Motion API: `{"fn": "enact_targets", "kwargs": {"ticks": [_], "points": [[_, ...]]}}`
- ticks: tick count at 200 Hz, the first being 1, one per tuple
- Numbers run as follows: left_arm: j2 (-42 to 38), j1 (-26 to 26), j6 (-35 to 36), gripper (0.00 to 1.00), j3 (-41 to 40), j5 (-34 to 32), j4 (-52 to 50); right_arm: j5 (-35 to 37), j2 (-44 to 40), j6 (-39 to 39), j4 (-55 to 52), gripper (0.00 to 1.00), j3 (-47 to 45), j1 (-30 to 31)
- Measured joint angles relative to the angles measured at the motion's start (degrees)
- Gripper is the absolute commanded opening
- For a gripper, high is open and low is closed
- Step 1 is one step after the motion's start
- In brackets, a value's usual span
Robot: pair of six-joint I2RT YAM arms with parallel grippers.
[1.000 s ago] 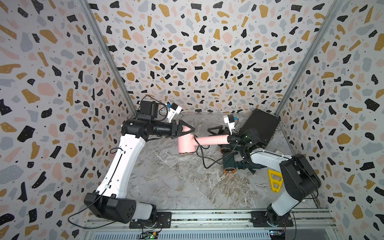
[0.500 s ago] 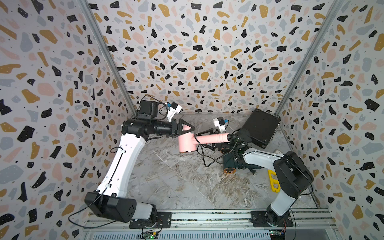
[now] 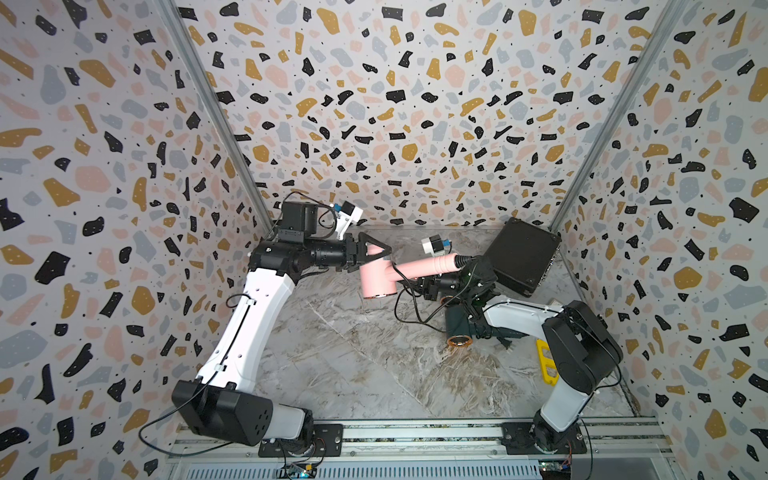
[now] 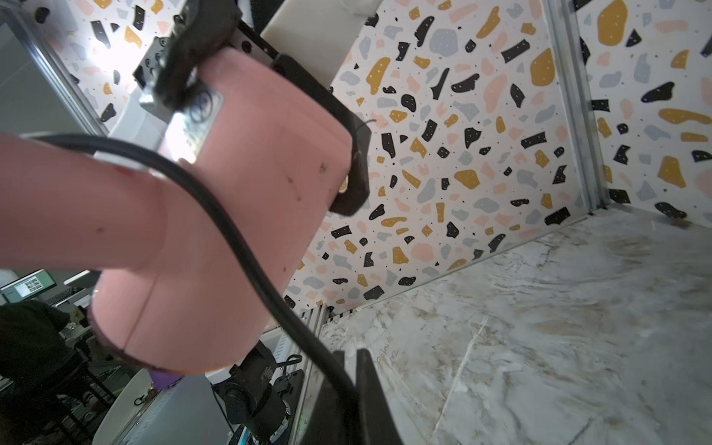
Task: Wrap the cord around the hair dryer
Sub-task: Wrap the power cord around the hair dryer.
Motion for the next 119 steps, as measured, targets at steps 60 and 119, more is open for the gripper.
{"fn": "enact_targets", "kwargs": {"ticks": [60, 119], "points": [[-1.9, 16.9, -11.1, 0.0, -6.6, -11.6, 13.4, 13.5, -9.7, -15.8, -26.8, 0.0, -8.4, -1.9], [-0.5, 17.9, -14.8, 0.0, -8.4, -23.8, 20.9, 23.1, -18.7, -28.3, -47.3, 0.0, -9.2, 0.7]]}}
